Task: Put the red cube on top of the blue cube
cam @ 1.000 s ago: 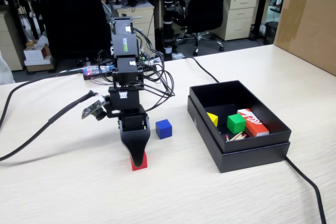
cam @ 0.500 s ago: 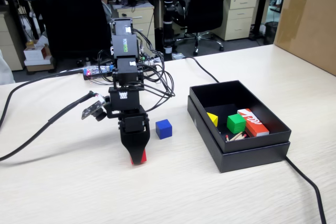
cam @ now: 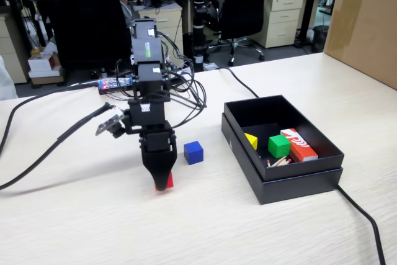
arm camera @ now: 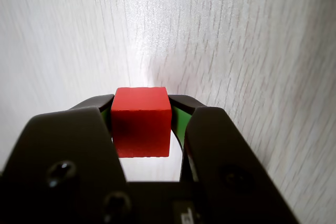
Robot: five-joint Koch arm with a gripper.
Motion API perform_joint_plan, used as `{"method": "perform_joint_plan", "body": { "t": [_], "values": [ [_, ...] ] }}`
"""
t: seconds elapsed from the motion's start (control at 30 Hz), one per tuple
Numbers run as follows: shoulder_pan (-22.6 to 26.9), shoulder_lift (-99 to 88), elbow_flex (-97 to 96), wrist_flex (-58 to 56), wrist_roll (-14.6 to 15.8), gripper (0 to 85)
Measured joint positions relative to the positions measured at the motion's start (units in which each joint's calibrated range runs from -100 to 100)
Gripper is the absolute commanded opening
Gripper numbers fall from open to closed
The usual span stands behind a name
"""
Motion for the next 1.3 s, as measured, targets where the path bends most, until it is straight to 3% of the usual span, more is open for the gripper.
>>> {"method": "perform_joint_plan", "body": {
  "t": [0.23,0.47,0.67,1.3],
  "values": [
    [1.07,-16.57,-10.13,0.08,1.03,0.9],
    [5.62,-31.33,-23.19,0.00,4.15,0.9],
    [7.91,-32.49,-24.28,0.00,6.64,0.9],
    [7.72,-28.74,-26.20,0.00,7.28,0.9]
  ]
}}
